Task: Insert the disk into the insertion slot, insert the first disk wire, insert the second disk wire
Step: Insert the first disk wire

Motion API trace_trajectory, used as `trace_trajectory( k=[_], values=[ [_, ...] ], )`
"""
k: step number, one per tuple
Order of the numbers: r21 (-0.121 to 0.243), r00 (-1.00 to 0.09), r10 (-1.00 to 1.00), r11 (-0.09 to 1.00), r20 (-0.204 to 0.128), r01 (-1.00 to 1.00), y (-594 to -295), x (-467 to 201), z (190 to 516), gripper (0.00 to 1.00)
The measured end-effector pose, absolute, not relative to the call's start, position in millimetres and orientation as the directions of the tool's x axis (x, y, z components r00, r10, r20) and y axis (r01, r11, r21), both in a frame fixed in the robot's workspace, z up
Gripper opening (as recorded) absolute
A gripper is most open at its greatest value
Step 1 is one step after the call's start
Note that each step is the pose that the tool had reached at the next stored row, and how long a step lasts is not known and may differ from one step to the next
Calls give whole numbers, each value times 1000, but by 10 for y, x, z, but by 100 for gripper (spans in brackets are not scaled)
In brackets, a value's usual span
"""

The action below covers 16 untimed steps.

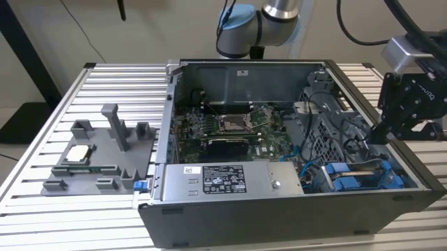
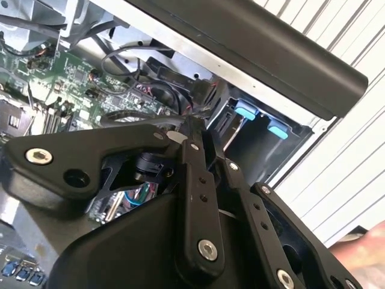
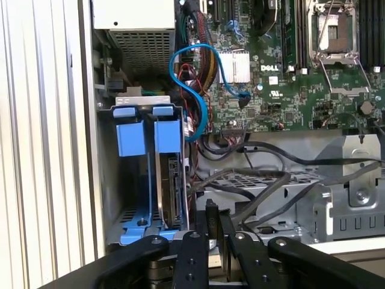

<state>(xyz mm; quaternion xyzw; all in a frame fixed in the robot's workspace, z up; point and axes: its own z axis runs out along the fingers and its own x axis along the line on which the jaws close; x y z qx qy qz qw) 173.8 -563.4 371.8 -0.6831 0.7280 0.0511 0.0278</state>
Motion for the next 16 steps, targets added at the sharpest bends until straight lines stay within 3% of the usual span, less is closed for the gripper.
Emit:
trace_trajectory(
  k=[16],
  values=[
    [36,-65,-993,62,-102,-997,-5705,1736,3649,19]
  ],
)
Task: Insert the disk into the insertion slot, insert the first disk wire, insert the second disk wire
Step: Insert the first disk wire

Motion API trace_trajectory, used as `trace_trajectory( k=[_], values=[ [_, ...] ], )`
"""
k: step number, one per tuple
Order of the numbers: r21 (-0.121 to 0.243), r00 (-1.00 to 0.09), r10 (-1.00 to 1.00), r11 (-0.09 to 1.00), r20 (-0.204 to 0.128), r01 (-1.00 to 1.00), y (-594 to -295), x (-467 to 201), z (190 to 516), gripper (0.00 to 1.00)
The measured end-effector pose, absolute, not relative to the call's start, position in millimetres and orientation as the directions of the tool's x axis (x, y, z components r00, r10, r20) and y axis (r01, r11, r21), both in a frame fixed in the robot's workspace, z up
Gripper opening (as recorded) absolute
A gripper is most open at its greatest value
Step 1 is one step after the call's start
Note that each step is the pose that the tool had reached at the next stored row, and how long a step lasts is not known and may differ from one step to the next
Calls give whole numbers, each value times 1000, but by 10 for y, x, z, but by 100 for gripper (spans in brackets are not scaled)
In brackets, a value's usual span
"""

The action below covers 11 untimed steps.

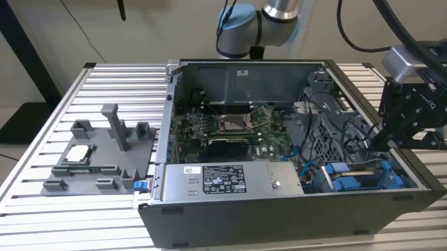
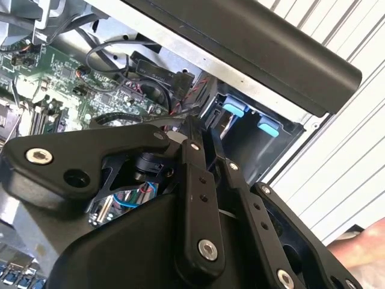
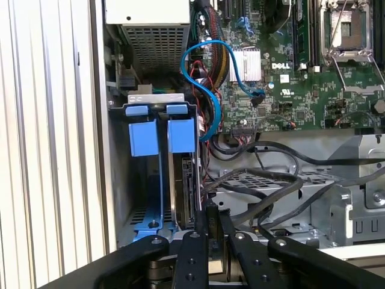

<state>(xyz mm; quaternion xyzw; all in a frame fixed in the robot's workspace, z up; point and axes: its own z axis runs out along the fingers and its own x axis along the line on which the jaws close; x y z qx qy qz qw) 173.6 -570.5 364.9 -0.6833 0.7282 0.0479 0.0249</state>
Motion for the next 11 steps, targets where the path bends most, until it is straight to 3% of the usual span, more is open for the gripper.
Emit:
trace_trajectory(
  k=[11],
  values=[
    [36,-65,-993,62,-102,-997,-5713,1736,3622,19]
  ],
)
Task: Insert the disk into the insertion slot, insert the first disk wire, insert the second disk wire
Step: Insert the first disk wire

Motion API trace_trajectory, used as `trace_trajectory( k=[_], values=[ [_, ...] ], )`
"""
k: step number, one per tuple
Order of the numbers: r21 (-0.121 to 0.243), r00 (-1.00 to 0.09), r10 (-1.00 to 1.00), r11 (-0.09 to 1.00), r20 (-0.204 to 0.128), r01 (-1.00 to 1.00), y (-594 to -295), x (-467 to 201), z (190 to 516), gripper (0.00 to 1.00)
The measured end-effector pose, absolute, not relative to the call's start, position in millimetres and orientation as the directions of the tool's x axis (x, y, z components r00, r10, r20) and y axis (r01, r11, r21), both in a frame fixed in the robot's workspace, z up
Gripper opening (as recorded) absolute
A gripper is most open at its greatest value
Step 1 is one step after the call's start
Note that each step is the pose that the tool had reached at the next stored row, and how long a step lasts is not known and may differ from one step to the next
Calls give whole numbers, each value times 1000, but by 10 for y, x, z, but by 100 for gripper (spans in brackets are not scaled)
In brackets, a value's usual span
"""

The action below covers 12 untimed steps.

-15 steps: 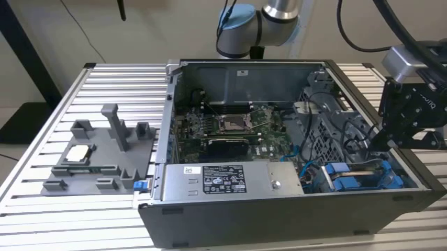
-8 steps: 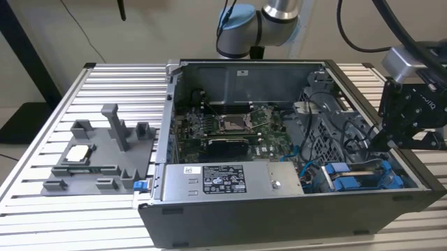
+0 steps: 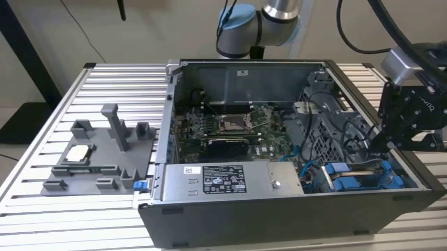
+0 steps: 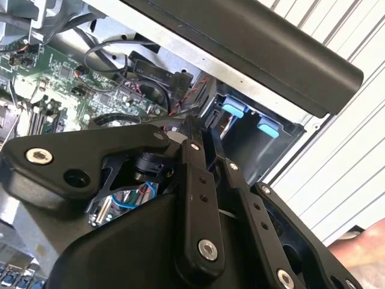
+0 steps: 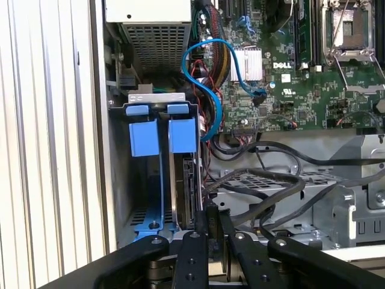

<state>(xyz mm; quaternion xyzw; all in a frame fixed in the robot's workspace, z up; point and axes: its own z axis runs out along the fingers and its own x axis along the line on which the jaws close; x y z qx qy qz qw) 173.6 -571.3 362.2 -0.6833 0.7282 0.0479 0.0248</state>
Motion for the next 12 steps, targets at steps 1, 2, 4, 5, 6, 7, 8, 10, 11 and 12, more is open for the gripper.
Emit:
trace_trajectory(
  k=[1,2,4,5,6,7,8,10,11,12],
  values=[
    [36,-65,-993,62,-102,-997,-5713,1736,3622,19],
    [36,-65,-993,62,-102,-997,-5713,1736,3622,19],
    [36,-65,-993,62,-102,-997,-5713,1735,3616,19],
    [36,-65,-993,62,-102,-997,-5714,1736,3607,19],
    [36,-65,-993,62,-102,-997,-5716,1736,3599,19],
    [36,-65,-993,62,-102,-997,-5721,1736,3593,19],
    [36,-65,-993,62,-102,-997,-5733,1736,3588,19],
    [36,-65,-993,62,-102,-997,-5767,1736,3581,19],
    [36,-65,-993,62,-102,-997,-5780,1736,3575,19],
    [36,-65,-993,62,-101,-997,-5791,1736,3568,19]
  ],
)
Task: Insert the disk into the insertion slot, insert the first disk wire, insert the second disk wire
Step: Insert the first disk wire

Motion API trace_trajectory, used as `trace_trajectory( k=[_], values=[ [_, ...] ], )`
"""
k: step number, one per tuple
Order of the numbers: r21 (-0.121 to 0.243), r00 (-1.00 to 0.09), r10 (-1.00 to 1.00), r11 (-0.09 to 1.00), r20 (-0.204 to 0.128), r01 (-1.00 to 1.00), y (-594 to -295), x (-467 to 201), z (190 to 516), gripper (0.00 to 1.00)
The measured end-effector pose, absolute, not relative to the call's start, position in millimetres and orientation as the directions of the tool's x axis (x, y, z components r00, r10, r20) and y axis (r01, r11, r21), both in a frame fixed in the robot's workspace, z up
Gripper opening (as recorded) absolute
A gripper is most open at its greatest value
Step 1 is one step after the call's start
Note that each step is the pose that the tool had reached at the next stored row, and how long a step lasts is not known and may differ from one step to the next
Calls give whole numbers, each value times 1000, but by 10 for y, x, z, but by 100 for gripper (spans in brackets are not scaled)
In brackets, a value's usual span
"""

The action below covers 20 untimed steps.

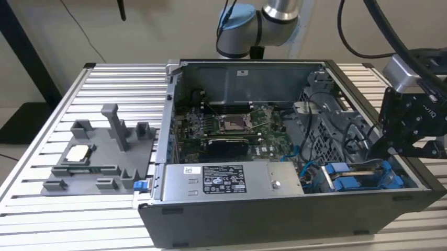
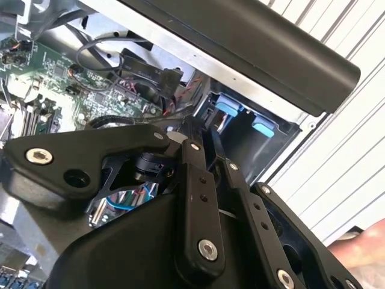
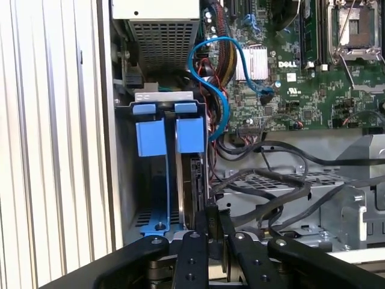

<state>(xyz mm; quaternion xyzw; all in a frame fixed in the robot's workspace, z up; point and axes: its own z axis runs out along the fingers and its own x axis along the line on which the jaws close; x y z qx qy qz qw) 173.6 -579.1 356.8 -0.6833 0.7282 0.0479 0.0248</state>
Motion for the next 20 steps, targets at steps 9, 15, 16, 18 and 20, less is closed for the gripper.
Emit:
trace_trajectory(
  k=[9,15,16,18,20],
  values=[
    [35,-65,-993,62,-99,-997,-5800,1723,3473,19],
    [35,-66,-993,63,-99,-997,-5800,1722,3439,19],
    [35,-66,-993,63,-99,-997,-5799,1723,3436,19],
    [35,-66,-993,63,-99,-997,-5799,1723,3428,19],
    [35,-66,-993,63,-99,-997,-5800,1723,3422,19]
  ],
)
